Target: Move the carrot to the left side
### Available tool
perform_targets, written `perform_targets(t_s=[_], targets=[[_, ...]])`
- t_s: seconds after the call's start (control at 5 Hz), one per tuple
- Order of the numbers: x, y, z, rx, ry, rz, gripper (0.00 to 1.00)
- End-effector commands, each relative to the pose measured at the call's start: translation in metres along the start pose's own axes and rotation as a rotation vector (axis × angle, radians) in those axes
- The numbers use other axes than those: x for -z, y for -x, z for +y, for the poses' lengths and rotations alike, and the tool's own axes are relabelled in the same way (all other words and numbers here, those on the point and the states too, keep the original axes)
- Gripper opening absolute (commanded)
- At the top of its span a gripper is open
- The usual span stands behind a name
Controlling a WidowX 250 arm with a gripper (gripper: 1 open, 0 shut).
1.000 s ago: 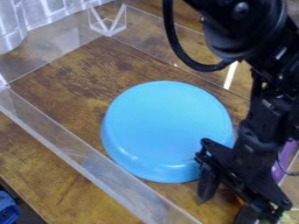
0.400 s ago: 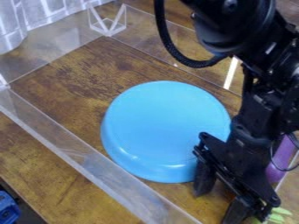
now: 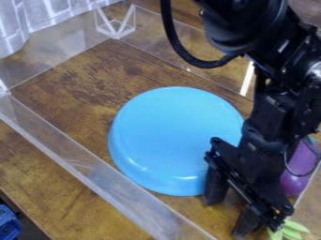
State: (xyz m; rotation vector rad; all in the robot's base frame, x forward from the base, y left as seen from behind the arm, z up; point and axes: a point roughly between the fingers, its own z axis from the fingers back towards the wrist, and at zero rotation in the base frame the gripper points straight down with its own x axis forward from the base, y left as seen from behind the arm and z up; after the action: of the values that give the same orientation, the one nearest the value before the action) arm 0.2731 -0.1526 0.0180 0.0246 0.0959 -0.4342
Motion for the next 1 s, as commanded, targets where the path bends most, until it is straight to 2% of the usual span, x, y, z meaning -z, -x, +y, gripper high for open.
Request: perform_targets(t_s=[0.0,0.2,0.6,0.8], targets=[[-0.0237,-0.0073,0.0100,0.021,-0.001,-0.056,0.00],[-0.0306,-0.0090,0.0112,0.063,-0.004,-0.056,0.00],[-0.0223,-0.0056,0.0079,0.059,0.006,-0.059,0.00],[-0.0212,-0.0099,0.0015,0.045,0.011,-0.060,0.00]])
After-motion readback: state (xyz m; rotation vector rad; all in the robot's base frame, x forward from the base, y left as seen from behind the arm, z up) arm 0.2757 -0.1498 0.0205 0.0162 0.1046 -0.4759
